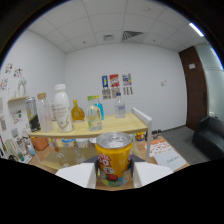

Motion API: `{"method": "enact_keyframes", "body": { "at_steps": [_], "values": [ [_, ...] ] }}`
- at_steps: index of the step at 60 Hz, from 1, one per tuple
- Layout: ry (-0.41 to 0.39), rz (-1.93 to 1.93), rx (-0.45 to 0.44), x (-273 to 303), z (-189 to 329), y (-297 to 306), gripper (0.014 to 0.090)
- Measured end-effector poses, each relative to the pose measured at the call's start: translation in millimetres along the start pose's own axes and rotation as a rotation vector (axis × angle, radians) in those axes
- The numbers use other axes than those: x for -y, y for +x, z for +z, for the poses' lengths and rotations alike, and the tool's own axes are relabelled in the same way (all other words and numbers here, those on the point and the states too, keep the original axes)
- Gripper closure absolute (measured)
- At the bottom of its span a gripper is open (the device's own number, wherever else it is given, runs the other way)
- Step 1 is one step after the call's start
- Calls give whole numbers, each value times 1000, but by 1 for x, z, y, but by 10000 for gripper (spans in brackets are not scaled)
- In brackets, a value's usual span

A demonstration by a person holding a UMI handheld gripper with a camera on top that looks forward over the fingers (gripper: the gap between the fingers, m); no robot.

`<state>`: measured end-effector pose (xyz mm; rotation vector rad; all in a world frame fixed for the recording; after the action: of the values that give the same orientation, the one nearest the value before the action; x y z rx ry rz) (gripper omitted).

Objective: Make me a cup of Vodka Sunrise.

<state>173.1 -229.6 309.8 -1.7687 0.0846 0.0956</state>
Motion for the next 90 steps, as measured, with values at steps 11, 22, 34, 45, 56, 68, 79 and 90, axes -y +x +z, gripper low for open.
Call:
{"method": "enact_keyframes", "body": {
  "at_steps": [11,22,34,45,56,68,79,90],
  "values": [
    [-147,-5,-8,-110,11,-27,538],
    [-167,-281,-83,-135,26,-30,538],
    [-123,-757,-162,-118,39,-27,539],
    [-78,-1253,-160,-110,43,-42,540],
    [-15,-1802,-199,-100,44,-54,541],
    [-9,-2163,-177,-106,52,-66,537],
    [8,-2093,-144,-102,48,-73,538],
    [107,-1570,-120,-55,23,-81,540]
  ]
}}
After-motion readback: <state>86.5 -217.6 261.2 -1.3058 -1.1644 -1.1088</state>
